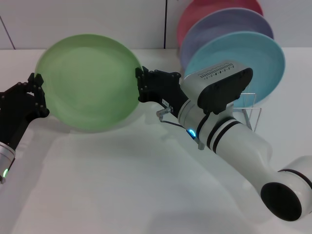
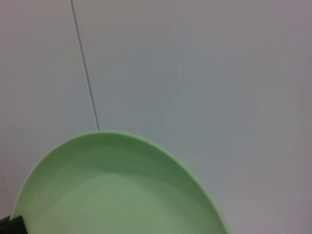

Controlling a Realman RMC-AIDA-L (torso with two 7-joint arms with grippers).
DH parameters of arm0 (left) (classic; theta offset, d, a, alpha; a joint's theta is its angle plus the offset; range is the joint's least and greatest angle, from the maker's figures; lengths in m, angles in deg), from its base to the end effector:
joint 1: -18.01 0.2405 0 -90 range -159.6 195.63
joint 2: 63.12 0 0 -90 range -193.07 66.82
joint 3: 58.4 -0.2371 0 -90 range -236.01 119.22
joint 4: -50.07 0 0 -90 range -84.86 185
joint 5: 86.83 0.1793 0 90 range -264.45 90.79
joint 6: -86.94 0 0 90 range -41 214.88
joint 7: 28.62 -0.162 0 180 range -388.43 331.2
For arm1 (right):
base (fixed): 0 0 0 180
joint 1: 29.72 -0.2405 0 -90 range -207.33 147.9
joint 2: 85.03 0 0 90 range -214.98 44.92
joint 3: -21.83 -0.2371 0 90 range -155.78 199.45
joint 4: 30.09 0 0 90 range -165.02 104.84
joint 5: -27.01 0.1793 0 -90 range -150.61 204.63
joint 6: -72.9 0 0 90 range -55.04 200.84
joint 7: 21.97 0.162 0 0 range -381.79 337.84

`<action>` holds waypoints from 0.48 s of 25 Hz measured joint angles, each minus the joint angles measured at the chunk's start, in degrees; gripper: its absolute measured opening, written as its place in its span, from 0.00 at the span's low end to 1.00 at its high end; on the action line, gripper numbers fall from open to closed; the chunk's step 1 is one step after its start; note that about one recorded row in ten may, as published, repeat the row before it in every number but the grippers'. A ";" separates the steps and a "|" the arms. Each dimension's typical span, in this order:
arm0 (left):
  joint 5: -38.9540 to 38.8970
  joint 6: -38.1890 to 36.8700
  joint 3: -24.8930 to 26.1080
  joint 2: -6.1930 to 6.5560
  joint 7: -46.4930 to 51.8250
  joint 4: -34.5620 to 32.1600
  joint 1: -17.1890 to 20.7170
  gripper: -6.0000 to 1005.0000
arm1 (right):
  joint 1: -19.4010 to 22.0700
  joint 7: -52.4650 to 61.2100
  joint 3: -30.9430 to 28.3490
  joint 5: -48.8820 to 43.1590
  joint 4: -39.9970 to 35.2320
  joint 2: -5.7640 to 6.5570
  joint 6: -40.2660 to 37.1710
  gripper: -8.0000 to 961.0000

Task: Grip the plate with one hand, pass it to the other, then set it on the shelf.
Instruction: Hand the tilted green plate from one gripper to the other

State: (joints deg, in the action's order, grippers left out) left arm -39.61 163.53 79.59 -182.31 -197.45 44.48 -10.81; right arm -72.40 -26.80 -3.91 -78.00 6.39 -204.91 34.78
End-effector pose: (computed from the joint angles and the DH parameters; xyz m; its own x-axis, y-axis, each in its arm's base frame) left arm -0.2795 0.3171 0.0023 0.7292 -0.0746 0.6803 0.6419 -0.2703 -0.7176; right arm 0.1281 0.3565 -0.1152 0.6695 -0.2027 -0.7146 -0.6800 -0.5544 -0.4799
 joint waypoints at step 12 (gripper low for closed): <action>-0.02 0.32 -1.09 0.01 0.00 -0.13 0.27 0.07 | 0.17 0.00 -0.02 0.09 -0.04 0.01 -0.63 0.04</action>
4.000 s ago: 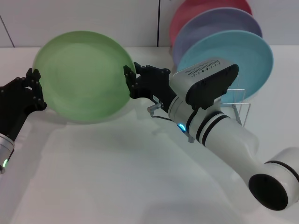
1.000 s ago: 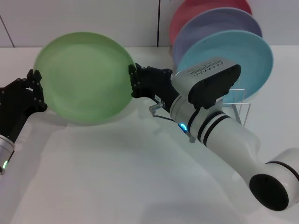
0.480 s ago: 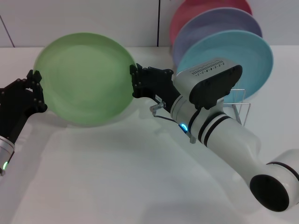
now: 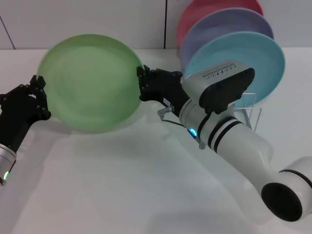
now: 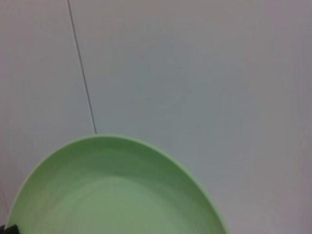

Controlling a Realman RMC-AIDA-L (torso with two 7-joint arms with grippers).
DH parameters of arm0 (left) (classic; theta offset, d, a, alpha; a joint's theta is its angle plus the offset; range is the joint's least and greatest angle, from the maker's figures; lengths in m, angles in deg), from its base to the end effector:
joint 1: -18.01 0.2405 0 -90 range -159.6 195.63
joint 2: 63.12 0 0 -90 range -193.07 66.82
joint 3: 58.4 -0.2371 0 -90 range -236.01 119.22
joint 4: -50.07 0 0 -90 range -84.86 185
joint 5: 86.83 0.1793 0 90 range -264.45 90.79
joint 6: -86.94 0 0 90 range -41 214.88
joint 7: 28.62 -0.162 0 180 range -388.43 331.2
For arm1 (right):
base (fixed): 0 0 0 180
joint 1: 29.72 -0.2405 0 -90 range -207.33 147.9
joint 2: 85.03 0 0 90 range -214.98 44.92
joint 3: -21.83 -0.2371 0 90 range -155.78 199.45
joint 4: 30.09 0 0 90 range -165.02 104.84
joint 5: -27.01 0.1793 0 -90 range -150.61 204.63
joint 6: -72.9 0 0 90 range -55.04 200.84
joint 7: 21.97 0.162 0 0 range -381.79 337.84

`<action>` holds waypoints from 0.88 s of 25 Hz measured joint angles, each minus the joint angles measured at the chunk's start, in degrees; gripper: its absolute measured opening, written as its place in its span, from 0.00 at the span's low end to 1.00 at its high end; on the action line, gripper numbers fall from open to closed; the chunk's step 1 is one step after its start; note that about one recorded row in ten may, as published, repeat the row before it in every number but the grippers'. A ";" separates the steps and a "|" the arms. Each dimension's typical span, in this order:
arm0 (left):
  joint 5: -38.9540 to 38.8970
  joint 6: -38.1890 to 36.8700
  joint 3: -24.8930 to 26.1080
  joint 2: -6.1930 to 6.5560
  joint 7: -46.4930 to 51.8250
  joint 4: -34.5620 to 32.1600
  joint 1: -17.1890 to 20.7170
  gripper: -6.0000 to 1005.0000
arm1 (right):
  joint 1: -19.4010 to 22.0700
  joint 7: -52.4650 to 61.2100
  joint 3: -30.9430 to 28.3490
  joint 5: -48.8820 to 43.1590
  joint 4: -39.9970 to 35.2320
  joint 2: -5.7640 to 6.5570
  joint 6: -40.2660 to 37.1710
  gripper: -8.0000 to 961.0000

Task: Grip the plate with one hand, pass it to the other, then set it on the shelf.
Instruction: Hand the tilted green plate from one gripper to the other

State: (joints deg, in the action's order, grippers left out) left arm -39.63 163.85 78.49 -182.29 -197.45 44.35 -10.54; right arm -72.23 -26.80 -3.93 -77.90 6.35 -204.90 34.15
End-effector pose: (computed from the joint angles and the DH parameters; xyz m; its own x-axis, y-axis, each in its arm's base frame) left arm -0.2794 0.3145 0.0002 0.7324 -0.0714 0.6771 0.6356 -0.2846 -0.7176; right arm 0.1284 0.3568 -0.1136 0.6650 -0.1964 -0.7205 -0.6831 -0.5498 -0.4806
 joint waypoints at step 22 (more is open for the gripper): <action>-0.49 6.41 0.68 0.30 1.72 0.81 2.92 0.43 | 0.17 -0.01 -0.52 0.10 -0.20 -0.01 -0.03 0.03</action>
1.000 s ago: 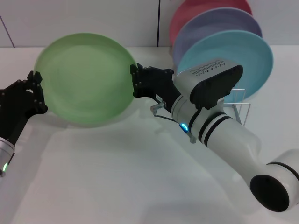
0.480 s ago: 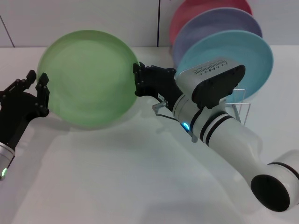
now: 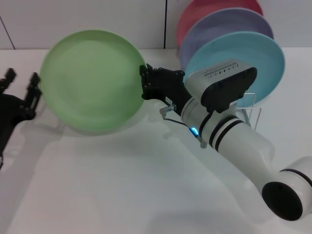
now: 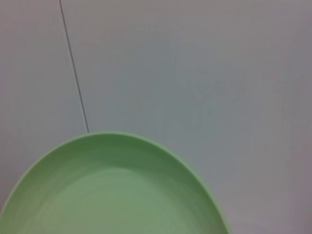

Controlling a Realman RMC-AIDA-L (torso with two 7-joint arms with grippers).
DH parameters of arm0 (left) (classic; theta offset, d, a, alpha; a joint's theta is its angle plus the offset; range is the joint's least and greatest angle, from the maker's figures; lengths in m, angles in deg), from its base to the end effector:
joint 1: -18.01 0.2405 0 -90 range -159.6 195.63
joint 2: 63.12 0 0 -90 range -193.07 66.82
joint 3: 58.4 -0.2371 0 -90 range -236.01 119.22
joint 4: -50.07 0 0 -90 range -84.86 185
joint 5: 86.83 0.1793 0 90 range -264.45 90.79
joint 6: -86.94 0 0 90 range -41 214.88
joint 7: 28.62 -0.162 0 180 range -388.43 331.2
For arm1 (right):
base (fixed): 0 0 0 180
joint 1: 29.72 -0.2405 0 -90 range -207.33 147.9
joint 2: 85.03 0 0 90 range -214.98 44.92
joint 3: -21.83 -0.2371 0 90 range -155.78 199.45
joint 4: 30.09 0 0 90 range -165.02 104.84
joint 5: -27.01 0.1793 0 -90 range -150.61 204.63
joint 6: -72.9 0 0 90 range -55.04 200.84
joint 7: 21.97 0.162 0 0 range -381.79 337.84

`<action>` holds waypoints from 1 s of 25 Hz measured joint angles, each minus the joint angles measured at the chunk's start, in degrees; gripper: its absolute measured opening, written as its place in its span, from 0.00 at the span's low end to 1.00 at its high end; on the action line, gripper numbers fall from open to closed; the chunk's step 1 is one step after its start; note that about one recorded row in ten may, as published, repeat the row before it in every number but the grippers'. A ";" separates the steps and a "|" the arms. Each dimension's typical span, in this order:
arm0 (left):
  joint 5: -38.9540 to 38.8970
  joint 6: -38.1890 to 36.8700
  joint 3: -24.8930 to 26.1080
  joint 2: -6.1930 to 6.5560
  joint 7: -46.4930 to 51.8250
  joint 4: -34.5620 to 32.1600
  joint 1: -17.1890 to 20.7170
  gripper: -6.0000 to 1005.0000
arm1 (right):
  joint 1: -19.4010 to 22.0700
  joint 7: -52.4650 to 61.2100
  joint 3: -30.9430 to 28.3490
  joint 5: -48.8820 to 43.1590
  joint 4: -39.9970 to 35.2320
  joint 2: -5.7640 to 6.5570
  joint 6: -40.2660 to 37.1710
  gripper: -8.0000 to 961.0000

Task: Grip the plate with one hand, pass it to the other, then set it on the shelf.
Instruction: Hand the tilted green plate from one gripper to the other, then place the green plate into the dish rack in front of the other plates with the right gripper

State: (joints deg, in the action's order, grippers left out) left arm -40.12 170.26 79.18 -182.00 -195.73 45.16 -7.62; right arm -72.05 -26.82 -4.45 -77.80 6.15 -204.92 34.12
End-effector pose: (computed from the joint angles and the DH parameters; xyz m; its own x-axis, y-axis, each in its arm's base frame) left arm -0.2815 0.3005 0.0170 0.6926 -0.1489 0.7058 0.6623 -0.2565 -0.7040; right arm 0.1302 0.3583 -0.1119 0.6604 -0.1974 -0.7245 -0.6904 -0.5391 -0.4824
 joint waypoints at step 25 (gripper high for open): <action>-0.13 2.44 5.49 0.67 21.48 10.07 6.01 0.53 | 9.17 -15.45 0.31 -8.52 5.05 0.12 -12.74 0.03</action>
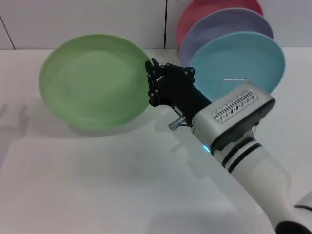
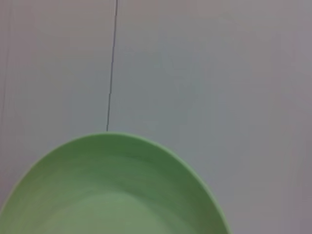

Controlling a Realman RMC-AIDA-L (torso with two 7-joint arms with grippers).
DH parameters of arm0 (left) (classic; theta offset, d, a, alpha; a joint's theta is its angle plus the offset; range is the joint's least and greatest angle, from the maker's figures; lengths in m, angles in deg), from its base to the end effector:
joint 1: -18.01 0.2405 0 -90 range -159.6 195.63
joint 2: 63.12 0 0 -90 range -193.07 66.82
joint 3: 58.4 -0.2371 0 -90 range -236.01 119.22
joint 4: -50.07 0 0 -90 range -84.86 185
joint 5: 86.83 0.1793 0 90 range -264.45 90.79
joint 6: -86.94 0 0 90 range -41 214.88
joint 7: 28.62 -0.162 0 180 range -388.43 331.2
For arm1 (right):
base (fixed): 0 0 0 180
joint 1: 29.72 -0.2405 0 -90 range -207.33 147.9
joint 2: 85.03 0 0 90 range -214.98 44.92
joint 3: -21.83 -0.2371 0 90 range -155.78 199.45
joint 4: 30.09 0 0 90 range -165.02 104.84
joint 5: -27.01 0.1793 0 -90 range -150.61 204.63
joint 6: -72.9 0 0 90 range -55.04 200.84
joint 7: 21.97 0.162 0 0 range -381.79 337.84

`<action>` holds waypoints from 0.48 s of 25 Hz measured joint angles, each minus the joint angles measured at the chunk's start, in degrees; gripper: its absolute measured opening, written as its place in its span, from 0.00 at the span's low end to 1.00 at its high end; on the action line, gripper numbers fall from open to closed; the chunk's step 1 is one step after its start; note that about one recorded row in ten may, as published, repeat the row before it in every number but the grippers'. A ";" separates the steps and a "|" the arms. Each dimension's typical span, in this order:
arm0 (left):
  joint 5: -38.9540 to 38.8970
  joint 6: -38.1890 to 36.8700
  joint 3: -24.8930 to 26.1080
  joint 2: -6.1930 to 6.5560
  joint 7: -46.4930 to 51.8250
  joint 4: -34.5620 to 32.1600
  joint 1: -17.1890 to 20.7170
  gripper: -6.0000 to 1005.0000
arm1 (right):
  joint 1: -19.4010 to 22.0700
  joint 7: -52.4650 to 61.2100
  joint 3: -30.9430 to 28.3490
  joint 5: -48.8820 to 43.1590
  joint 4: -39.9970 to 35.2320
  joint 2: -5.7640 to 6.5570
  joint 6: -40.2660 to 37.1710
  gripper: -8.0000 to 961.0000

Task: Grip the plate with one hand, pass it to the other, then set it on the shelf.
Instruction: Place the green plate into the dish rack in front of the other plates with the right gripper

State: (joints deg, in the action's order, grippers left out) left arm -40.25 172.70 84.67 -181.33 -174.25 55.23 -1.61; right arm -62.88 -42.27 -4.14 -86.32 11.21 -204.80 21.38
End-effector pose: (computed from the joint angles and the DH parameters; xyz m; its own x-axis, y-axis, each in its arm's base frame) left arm -0.3035 0.2893 0.0710 0.4720 -0.2200 0.8537 0.8386 -0.1867 -0.5118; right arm 0.1286 0.3255 -0.0947 0.7440 0.0956 -0.6614 -0.5146 -0.5494 -0.6583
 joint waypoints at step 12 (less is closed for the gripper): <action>0.39 -4.45 -0.51 -0.01 2.30 3.14 -0.03 0.53 | 10.93 -8.97 -1.45 -4.08 8.82 0.87 -7.11 0.03</action>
State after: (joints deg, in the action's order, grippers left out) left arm -39.86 168.25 84.15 -181.34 -171.95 58.37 -1.65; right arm -51.95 -51.23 -5.59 -90.40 20.03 -203.93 14.28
